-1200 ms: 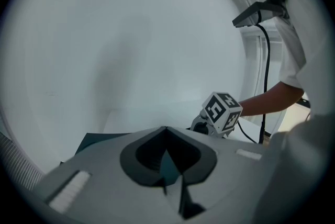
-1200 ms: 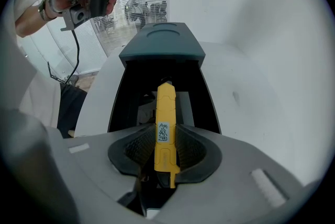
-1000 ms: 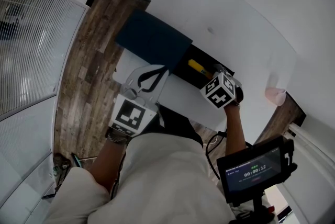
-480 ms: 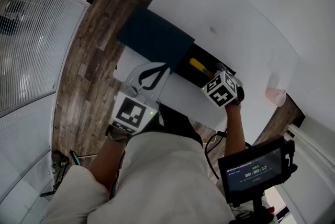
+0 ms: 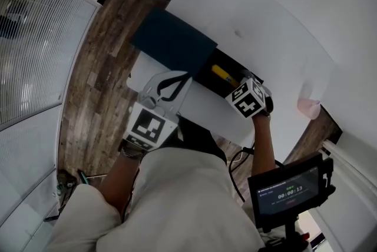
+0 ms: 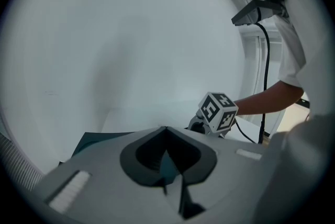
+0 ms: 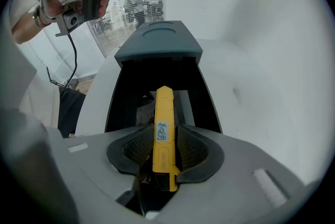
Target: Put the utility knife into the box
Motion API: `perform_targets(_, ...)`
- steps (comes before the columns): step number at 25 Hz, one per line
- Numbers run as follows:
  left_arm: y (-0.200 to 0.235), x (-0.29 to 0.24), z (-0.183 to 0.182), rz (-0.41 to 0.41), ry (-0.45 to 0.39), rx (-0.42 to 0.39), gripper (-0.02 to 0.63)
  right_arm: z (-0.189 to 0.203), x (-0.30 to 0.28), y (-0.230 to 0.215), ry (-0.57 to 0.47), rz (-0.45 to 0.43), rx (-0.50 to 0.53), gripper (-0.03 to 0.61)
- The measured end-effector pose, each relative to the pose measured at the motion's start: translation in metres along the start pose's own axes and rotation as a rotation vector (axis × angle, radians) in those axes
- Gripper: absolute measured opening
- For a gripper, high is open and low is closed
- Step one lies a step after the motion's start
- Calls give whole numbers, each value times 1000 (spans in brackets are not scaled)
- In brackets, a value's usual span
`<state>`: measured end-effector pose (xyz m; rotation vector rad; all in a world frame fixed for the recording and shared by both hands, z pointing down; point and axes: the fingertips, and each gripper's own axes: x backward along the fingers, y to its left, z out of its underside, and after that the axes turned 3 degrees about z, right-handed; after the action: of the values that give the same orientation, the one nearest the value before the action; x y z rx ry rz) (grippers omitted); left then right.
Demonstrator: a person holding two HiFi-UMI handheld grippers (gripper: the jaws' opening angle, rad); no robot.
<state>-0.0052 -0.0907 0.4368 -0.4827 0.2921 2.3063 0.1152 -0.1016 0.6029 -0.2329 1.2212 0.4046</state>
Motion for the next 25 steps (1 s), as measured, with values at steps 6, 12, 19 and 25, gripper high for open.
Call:
perform_targets(6, 2, -2, -5, 1, -11, 1, -2, 0, 0, 1, -6, -18, -16, 162)
perform_targets(12, 0, -6, -5, 9, -11, 1, -2, 2, 1, 6, -20, -58, -32, 207)
perform_targets(19, 0, -8, -6, 16, -11, -4, -2, -2, 5, 1, -64, -41, -68, 206)
perform_targets(25, 0, -11, -11, 18, -15, -22, -2, -2, 14, -12, -106, 1, -119, 197)
